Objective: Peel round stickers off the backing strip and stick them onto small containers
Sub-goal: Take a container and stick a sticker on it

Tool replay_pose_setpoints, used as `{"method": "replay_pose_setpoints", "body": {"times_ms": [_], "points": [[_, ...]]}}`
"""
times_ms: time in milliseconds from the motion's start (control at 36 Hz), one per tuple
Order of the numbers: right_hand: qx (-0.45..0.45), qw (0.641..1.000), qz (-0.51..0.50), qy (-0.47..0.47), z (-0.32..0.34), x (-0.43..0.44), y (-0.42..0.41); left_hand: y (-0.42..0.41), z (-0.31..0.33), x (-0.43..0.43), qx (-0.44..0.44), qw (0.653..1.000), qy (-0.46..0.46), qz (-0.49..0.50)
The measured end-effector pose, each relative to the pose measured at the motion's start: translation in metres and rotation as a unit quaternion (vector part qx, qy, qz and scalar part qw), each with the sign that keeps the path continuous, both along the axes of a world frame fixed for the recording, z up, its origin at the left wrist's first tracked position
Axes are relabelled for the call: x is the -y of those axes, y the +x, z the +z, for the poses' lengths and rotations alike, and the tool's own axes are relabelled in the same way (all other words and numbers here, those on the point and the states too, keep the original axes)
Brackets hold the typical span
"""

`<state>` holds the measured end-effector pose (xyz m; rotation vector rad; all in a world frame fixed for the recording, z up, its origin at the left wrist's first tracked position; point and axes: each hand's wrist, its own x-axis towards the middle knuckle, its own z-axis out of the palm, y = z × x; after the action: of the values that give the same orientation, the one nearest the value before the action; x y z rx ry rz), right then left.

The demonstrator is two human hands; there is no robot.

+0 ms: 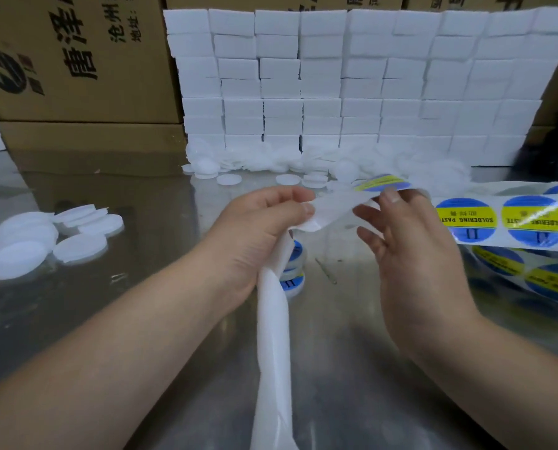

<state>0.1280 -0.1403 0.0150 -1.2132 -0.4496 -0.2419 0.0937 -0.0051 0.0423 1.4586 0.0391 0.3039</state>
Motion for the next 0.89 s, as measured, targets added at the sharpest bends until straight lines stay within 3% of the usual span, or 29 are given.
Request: {"method": "replay_pose_setpoints", "body": {"times_ms": [222, 472, 667, 806, 889], "points": [[0.022, 0.999, -0.042, 0.003, 0.001, 0.001, 0.0, -0.002, -0.003, 0.004, 0.02, 0.997, 0.066, -0.039], [0.192, 0.975, -0.091, -0.069, 0.01, 0.002, -0.01, -0.002, -0.006, 0.007, 0.059, 0.99, 0.113, -0.063], [0.251, 0.958, -0.095, -0.101, 0.009, 0.003, -0.009, -0.003, -0.006, 0.007, 0.022, 0.987, 0.047, -0.149], [0.312, 0.921, -0.14, -0.188, 0.005, 0.006, -0.01, 0.005, -0.003, -0.001, 0.005, 0.998, -0.029, -0.052], [0.275, 0.944, -0.102, -0.15, 0.004, 0.004, -0.008, 0.007, 0.0, -0.007, -0.01, 0.998, -0.059, -0.002]]}}
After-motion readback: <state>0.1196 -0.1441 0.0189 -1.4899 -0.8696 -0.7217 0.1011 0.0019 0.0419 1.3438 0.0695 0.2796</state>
